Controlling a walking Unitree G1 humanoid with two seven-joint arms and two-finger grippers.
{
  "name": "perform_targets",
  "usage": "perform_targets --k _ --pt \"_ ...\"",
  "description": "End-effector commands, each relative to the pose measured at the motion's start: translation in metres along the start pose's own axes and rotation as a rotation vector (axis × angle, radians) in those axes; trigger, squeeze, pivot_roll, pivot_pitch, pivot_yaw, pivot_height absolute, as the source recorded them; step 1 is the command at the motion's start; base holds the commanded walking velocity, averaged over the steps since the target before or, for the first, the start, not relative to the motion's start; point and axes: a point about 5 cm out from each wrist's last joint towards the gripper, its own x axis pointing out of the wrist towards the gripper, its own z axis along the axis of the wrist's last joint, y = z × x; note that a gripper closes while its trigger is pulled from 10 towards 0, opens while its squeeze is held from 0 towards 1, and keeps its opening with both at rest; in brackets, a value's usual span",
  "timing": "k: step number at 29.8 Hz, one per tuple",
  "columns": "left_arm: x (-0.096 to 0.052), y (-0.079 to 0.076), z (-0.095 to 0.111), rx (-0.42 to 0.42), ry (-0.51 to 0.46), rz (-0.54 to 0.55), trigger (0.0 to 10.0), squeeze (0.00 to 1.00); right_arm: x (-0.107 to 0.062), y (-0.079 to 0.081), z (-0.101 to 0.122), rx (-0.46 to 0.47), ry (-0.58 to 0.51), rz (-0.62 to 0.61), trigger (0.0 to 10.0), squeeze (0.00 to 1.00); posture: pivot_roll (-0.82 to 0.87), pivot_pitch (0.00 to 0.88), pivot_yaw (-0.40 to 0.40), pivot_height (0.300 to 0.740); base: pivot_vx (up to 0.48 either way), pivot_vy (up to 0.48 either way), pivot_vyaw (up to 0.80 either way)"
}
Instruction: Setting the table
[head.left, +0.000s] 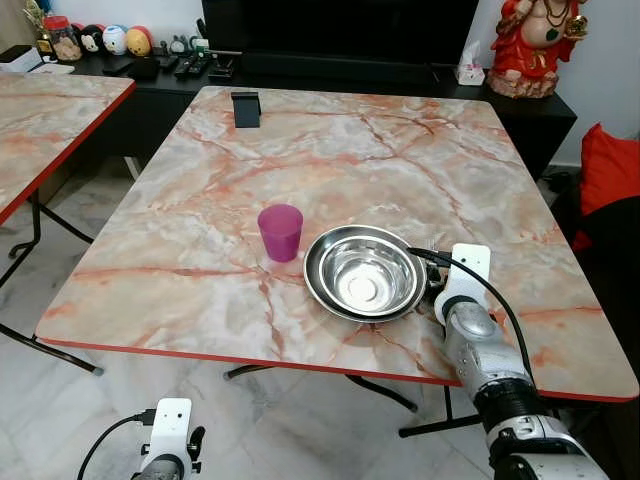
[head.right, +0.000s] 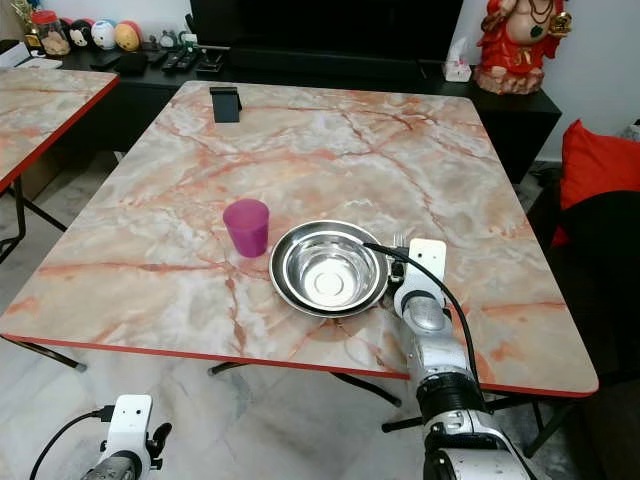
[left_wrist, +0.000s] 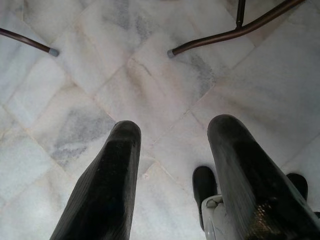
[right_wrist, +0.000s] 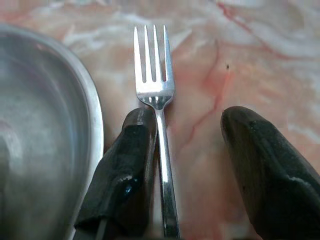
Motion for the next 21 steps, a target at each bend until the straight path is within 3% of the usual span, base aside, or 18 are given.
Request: perform_targets --k 1,21 --pt "0.0004 0.0014 0.0004 0.013 0.007 0.002 10.0 0.0 0.001 0.0001 0.0056 0.017 -0.017 -0.004 10.0 0.0 -0.01 0.012 -0.032 0.74 0.0 0.0 0.0" --pt "0.0009 0.0011 0.0017 0.013 0.005 0.001 10.0 0.0 0.0015 -0.0027 0.0129 0.033 -0.053 -0.021 10.0 0.0 -0.01 0.009 -0.032 0.74 0.0 0.0 0.0"
